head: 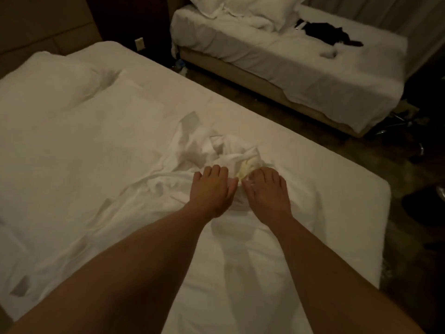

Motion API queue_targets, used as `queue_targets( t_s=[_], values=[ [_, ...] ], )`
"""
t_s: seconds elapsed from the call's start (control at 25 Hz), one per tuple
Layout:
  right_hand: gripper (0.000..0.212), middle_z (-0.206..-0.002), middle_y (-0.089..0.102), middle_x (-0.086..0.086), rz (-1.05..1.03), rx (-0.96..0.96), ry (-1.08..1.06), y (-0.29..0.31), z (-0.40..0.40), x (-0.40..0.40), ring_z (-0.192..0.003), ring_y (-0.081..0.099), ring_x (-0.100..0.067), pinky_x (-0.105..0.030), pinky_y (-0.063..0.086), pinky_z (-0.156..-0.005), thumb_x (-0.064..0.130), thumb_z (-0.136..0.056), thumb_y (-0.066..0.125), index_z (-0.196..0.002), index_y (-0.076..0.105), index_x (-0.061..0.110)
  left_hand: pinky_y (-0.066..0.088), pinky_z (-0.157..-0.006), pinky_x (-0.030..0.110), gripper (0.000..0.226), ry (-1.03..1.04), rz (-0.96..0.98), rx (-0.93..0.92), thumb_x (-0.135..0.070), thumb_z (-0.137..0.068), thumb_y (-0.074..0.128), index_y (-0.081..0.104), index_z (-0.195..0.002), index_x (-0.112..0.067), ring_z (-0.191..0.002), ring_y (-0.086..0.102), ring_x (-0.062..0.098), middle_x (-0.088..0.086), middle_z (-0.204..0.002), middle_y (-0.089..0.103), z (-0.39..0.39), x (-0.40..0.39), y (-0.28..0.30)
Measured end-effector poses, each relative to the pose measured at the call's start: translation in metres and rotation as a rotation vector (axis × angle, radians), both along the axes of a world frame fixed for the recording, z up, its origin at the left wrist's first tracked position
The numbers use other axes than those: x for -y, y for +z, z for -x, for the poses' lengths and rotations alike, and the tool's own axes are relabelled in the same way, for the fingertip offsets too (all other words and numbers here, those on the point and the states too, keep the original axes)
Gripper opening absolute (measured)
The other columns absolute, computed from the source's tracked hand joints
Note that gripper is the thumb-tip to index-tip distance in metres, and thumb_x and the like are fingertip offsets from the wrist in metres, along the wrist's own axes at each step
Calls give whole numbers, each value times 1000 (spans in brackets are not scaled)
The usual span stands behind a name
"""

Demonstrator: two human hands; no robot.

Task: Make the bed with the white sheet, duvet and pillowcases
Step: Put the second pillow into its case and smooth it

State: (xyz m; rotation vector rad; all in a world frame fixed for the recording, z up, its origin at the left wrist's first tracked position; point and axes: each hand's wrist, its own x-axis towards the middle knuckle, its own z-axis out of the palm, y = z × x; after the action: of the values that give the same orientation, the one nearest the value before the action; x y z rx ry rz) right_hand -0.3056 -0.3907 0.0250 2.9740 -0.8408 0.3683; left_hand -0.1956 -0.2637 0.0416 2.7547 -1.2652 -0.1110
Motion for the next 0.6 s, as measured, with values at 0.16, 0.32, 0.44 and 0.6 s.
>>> queue_targets(
  t_s=[0.16,0.32,0.44,0.6],
  values=[
    [56,-79,64,-5,-11,-141,97,-15,-19,30,-76,62,-30,-41,44,-73,54,-99,26,-87,68,18,42,-79,39,61,-2,-115,-101,-61,-101,13,60,-104,-21,-90,65,27,3,-98,69,-16,7,-24],
    [71,-96,72,-13,-57,-234,233,32,-75,57,-92,68,-34,-38,47,-80,60,-101,14,-96,68,14,40,-66,33,62,68,8,-119,-57,-104,20,67,-90,-18,-84,67,31,9,-86,70,-56,11,-14],
    [60,-92,67,-15,46,-144,308,68,-165,67,-88,66,-36,-38,45,-70,53,-105,19,-96,62,12,39,-69,35,67,259,146,-145,-58,-104,16,67,-89,-18,-85,64,34,11,-88,68,-111,19,7],
    [56,-71,64,-14,184,-25,599,53,-265,50,-64,64,-35,-35,36,-56,42,-106,28,-82,63,7,41,-71,36,67,395,148,-105,-57,-104,16,66,-90,-15,-87,63,37,14,-91,67,-173,-10,-6]
  ],
)
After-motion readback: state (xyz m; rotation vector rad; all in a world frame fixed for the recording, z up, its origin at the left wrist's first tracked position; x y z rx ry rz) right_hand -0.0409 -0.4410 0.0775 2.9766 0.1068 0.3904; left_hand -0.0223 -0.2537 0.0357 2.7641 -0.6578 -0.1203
